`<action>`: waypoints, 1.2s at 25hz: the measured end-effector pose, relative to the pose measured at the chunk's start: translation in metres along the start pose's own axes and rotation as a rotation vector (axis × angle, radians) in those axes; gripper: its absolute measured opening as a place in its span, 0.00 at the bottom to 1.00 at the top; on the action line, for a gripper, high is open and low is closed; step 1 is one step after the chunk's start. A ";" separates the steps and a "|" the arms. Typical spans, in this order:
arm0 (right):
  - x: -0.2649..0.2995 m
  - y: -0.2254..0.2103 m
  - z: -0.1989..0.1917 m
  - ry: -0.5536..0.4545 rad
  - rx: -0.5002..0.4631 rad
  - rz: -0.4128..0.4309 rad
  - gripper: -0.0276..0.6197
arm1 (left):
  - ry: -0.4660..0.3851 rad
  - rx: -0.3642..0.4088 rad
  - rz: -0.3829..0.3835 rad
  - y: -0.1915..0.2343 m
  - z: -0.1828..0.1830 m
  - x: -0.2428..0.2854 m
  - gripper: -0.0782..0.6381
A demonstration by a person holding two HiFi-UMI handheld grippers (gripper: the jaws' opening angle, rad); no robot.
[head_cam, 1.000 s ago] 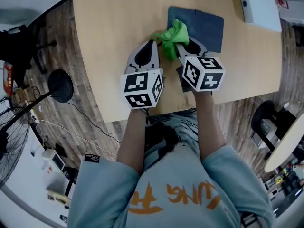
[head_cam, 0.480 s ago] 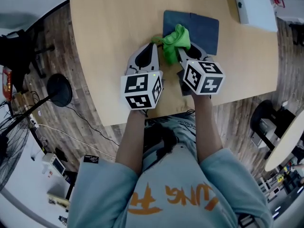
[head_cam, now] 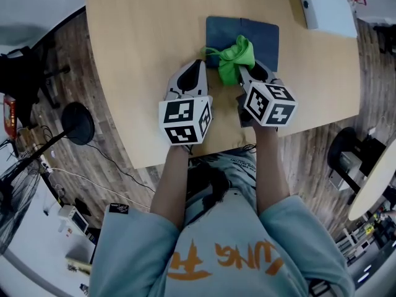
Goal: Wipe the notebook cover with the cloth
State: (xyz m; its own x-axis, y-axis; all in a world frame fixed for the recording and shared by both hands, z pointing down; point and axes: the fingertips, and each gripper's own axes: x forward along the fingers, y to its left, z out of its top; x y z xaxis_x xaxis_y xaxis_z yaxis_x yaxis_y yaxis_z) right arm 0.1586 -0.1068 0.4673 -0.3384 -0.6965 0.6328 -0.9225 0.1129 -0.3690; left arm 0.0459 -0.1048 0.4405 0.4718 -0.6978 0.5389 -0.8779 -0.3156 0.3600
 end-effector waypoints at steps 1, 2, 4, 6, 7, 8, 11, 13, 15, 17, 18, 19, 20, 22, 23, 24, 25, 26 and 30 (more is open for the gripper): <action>-0.001 -0.003 0.000 -0.003 0.004 -0.005 0.16 | 0.001 0.002 -0.003 -0.001 0.000 0.000 0.13; -0.003 -0.005 0.000 -0.006 0.009 -0.011 0.16 | 0.002 0.004 -0.005 -0.002 0.000 0.001 0.13; -0.006 -0.011 0.001 -0.012 0.019 -0.021 0.16 | 0.005 0.009 -0.011 -0.005 0.000 0.002 0.13; -0.009 -0.017 0.002 -0.019 0.029 -0.032 0.16 | 0.008 0.016 -0.018 -0.008 -0.001 0.004 0.13; -0.010 -0.021 0.002 -0.023 0.034 -0.037 0.16 | 0.010 0.021 -0.021 -0.010 -0.001 0.005 0.13; -0.012 -0.023 0.001 -0.026 0.040 -0.042 0.16 | 0.012 0.025 -0.025 -0.012 -0.002 0.005 0.13; -0.017 -0.031 0.000 -0.036 0.055 -0.054 0.16 | 0.019 0.038 -0.035 -0.018 -0.004 0.006 0.13; -0.020 -0.036 0.001 -0.041 0.063 -0.063 0.16 | 0.022 0.047 -0.042 -0.022 -0.003 0.007 0.13; -0.023 -0.042 0.001 -0.046 0.071 -0.074 0.16 | 0.023 0.053 -0.049 -0.025 -0.003 0.008 0.13; -0.026 -0.047 0.001 -0.051 0.079 -0.086 0.16 | 0.025 0.058 -0.054 -0.027 -0.003 0.009 0.13; -0.027 -0.050 0.001 -0.054 0.082 -0.093 0.16 | 0.026 0.060 -0.057 -0.028 -0.003 0.010 0.13; -0.029 -0.053 0.001 -0.056 0.086 -0.100 0.16 | 0.028 0.061 -0.060 -0.030 -0.004 0.011 0.13; -0.031 -0.056 0.001 -0.059 0.090 -0.106 0.16 | 0.030 0.062 -0.064 -0.031 -0.004 0.011 0.13; -0.034 -0.062 0.000 -0.063 0.098 -0.120 0.17 | 0.034 0.064 -0.070 -0.033 -0.006 0.012 0.13; -0.036 -0.066 0.000 -0.066 0.102 -0.127 0.17 | 0.035 0.065 -0.074 -0.035 -0.006 0.013 0.13; -0.038 -0.069 0.001 -0.068 0.106 -0.134 0.17 | 0.036 0.066 -0.077 -0.036 -0.007 0.013 0.13; -0.040 -0.073 0.001 -0.071 0.111 -0.142 0.17 | 0.036 0.066 -0.079 -0.037 -0.007 0.013 0.13; -0.042 -0.076 0.001 -0.073 0.118 -0.151 0.17 | 0.037 0.066 -0.081 -0.038 -0.007 0.013 0.13; -0.050 -0.090 -0.001 -0.085 0.153 -0.183 0.17 | 0.037 0.064 -0.083 -0.038 -0.008 0.013 0.13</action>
State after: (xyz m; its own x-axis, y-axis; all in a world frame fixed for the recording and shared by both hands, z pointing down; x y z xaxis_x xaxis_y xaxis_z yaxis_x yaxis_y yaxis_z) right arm 0.2585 -0.0816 0.4692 -0.1452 -0.7533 0.6414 -0.9259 -0.1251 -0.3565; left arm 0.0863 -0.0971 0.4397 0.5449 -0.6437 0.5373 -0.8385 -0.4126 0.3561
